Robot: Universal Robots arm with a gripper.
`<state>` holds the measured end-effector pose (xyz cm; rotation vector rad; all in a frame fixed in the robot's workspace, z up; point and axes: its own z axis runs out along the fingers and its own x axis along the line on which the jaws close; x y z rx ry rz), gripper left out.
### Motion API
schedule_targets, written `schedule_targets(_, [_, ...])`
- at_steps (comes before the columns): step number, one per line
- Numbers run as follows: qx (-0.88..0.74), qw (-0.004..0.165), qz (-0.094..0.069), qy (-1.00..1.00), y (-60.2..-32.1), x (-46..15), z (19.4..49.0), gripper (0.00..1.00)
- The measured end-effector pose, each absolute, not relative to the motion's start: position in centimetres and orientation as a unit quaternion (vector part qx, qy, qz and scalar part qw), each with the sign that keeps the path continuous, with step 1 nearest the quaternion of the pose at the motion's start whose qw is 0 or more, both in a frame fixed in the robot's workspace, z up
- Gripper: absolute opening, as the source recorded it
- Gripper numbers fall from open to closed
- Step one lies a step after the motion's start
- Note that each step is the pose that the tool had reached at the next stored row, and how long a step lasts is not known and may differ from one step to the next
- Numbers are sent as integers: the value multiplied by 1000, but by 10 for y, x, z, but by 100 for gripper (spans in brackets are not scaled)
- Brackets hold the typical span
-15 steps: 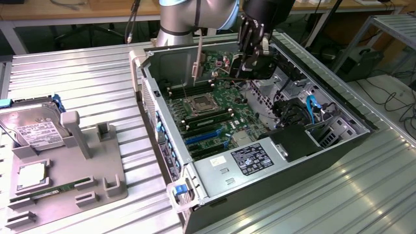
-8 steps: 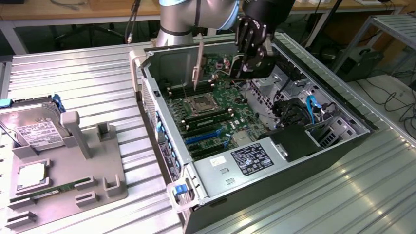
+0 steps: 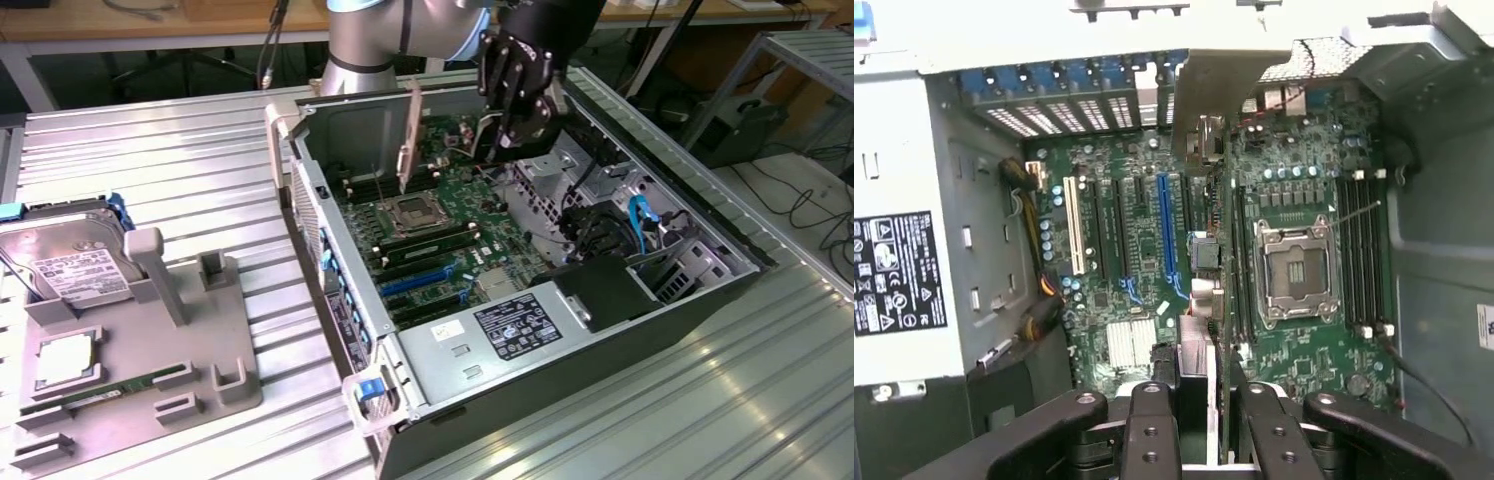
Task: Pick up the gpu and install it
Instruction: 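Insert the gpu into the slot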
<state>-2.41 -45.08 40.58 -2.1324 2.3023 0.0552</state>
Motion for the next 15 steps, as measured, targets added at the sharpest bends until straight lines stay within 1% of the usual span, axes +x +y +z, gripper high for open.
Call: schedule_targets(15, [-743,0,18,670,-451,-24,405,28])
